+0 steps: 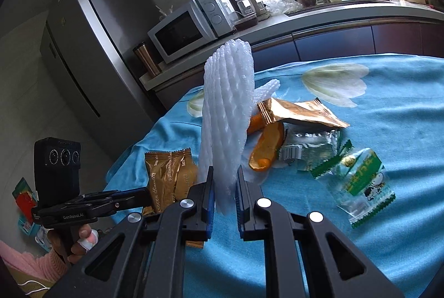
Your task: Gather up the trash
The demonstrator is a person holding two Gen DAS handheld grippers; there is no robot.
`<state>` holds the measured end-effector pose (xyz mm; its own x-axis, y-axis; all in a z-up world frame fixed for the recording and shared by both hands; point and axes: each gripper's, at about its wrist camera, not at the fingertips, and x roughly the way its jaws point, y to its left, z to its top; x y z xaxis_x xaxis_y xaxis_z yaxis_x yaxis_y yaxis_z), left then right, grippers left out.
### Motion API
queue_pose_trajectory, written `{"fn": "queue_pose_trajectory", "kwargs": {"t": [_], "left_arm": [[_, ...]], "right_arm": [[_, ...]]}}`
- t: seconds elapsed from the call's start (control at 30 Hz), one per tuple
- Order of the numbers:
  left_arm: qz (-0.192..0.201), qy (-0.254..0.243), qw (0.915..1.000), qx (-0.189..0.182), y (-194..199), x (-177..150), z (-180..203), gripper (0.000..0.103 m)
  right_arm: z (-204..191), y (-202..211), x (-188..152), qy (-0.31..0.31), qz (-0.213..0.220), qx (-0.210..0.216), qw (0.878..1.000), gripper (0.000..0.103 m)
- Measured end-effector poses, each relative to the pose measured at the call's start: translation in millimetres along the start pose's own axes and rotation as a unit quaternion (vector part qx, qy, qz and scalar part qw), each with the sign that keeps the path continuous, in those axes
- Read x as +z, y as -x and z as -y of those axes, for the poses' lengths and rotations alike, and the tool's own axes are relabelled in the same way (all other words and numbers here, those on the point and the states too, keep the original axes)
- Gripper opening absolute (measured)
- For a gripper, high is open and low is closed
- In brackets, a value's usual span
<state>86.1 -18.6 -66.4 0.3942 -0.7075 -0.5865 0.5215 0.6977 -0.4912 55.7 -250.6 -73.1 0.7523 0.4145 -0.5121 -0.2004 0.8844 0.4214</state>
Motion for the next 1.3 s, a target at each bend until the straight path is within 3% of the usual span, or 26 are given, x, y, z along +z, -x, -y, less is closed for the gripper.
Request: {"fn": "queue_pose_trajectory", "kwargs": {"t": [0.57, 1.3], "left_arm": [[0.077, 0.042, 0.9939, 0.066, 92.1, -9.8, -52.7, 0.009], [0.154, 0.113, 0.9685, 0.16, 193.2, -31.0, -119.7, 0.009]], "right_arm": [[-71.0, -45.9, 22.0, 0.065, -0.019, 0.059, 0.996, 0.012], [-154.3, -124.2, 40.2, 0.139, -0.073, 0.134, 0.979, 0.012]]}}
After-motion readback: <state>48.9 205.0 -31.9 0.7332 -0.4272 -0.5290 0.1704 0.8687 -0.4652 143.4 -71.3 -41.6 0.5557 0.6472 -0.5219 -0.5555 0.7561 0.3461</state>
